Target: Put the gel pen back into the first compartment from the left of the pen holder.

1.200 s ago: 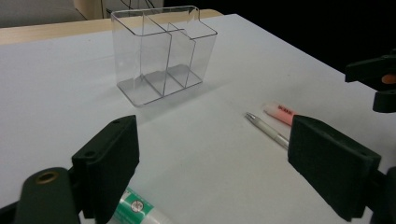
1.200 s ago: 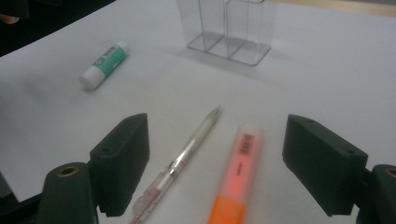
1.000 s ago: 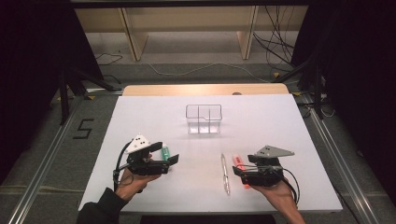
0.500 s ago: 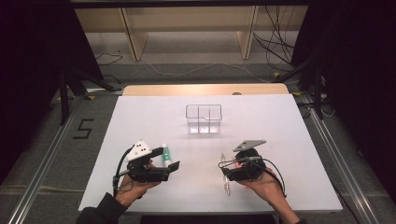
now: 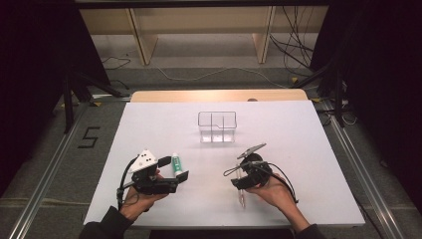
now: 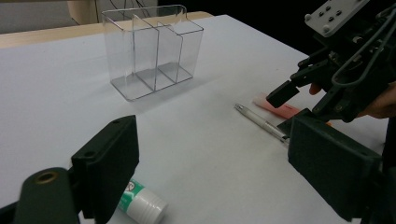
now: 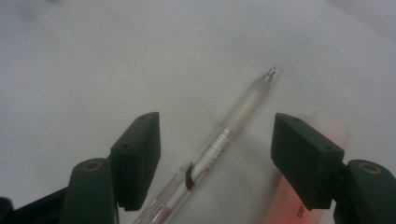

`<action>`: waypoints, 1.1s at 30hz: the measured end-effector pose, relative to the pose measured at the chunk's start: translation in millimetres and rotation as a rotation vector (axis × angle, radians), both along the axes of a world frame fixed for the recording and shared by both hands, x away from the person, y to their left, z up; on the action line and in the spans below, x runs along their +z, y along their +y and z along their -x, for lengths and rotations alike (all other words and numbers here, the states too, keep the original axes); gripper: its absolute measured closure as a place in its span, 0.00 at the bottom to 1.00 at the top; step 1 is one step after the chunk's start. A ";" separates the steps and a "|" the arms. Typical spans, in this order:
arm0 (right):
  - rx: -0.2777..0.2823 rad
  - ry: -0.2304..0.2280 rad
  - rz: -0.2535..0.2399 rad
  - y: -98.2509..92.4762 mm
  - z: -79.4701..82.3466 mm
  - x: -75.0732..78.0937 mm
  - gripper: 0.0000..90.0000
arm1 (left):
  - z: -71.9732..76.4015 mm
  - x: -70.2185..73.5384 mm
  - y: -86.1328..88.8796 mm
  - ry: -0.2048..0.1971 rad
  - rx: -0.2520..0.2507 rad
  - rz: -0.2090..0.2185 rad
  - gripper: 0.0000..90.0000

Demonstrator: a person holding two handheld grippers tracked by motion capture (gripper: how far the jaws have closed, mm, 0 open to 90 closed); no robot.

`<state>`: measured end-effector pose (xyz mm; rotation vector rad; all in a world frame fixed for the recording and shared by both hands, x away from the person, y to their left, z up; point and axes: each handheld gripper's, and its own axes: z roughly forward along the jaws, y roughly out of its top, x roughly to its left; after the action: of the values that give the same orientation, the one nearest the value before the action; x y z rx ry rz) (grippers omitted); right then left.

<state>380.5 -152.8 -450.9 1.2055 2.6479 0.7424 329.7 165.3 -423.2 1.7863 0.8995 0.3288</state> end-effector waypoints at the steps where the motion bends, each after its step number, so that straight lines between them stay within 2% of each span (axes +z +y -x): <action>1: 0.003 0.006 0.002 0.7 -1.0 -0.6 0.40 | 0.2 0.1 -0.1 -0.003 0.001 0.000 0.18; 7: 0.018 0.047 0.045 5.8 -4.9 -6.3 0.48 | 0.4 0.1 0.9 0.003 0.007 0.005 0.18; 19: 0.021 0.118 0.077 7.5 -11.4 -11.7 0.57 | -0.8 -0.4 1.4 0.004 0.008 0.011 0.18; 25: 0.025 0.123 0.102 10.2 -12.7 -10.6 0.59 | -1.5 -0.2 2.2 0.003 0.008 0.008 0.18; 33: 0.032 0.107 0.178 18.2 -13.1 -9.6 0.64 | -0.7 -0.6 0.3 -0.001 0.002 0.005 0.18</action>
<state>393.6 -134.6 -460.5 1.1887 2.7554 0.4462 330.4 165.6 -423.8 1.7807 0.9001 0.3285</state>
